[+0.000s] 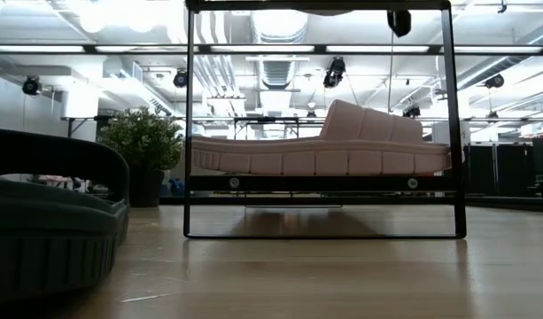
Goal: Pick and place slides into the shelf
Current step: Put the pink slide on the shelf
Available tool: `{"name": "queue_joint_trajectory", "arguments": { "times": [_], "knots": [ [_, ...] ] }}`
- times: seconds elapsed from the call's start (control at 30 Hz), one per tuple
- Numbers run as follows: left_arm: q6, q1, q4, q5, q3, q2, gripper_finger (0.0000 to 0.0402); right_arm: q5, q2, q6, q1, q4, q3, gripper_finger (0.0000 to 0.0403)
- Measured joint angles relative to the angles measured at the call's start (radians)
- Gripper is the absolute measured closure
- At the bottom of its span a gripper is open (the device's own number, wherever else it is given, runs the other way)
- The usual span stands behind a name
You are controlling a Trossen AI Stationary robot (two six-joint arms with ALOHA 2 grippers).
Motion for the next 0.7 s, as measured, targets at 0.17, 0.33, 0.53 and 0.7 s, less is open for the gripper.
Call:
{"name": "queue_joint_trajectory", "arguments": {
  "times": [0.17,0.33,0.53,0.7],
  "knots": [
    [-0.001,0.0,-0.051,-0.025,-0.013,-0.057,0.0166,-0.127,0.022,-0.072,-0.068,-0.049,0.0,0.0365],
    [-0.015,0.0,-0.059,-0.083,-0.064,-0.096,0.0166,-0.235,0.039,-0.172,-0.141,-0.175,-0.002,0.0365],
    [-0.036,0.0,-0.051,-0.116,-0.101,-0.114,0.0166,-0.436,0.053,-0.251,-0.245,-0.27,-0.026,0.0365],
    [-0.07,0.0,-0.039,-0.141,-0.128,-0.12,0.0166,-0.552,0.105,-0.289,-0.302,-0.278,-0.036,0.0365]
  ]
}}
